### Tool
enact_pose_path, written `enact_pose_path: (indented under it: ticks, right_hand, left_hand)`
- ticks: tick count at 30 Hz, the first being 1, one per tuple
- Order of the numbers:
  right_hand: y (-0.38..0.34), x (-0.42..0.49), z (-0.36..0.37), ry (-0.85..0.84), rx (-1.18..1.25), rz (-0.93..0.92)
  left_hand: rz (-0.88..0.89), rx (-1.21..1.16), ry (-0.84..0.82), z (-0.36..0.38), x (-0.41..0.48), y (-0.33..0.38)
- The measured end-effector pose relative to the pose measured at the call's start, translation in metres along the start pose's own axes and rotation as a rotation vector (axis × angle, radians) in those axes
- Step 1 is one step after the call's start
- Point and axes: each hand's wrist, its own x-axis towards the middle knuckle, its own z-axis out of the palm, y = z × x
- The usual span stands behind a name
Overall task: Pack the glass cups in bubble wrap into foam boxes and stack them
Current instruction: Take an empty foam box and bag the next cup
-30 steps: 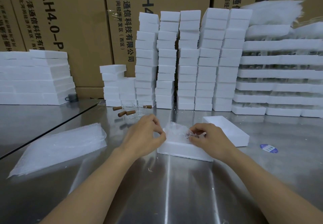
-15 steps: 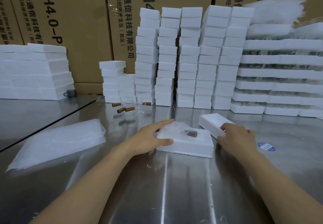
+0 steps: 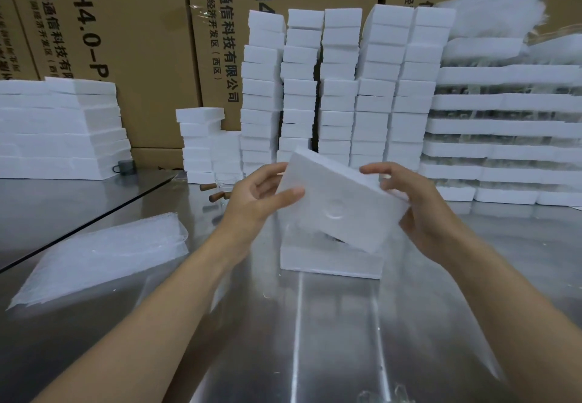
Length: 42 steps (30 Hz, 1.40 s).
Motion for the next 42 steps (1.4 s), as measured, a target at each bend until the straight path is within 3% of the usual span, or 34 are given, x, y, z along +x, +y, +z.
enact_pose_path:
  ticks: [4, 10, 23, 29, 42]
  right_hand:
    - [0.009, 0.007, -0.007, 0.006, 0.314, 0.075]
    - [0.031, 0.011, -0.008, 0.172, 0.138, 0.138]
    - [0.061, 0.011, -0.012, 0.19, -0.146, 0.271]
    - [0.058, 0.009, -0.008, 0.206, -0.123, 0.231]
    - [0.065, 0.008, -0.011, 0.155, -0.045, 0.305]
  left_hand:
    - [-0.173, 0.016, 0.136, 0.005, -0.003, -0.002]
    - [-0.391, 0.185, 0.202, 0.005, -0.004, -0.022]
    - [-0.511, 0.202, 0.177, -0.006, 0.003, -0.04]
    - [-0.49, 0.109, 0.169, -0.011, 0.004, -0.043]
    - [-0.541, 0.163, 0.117, -0.012, 0.0, -0.044]
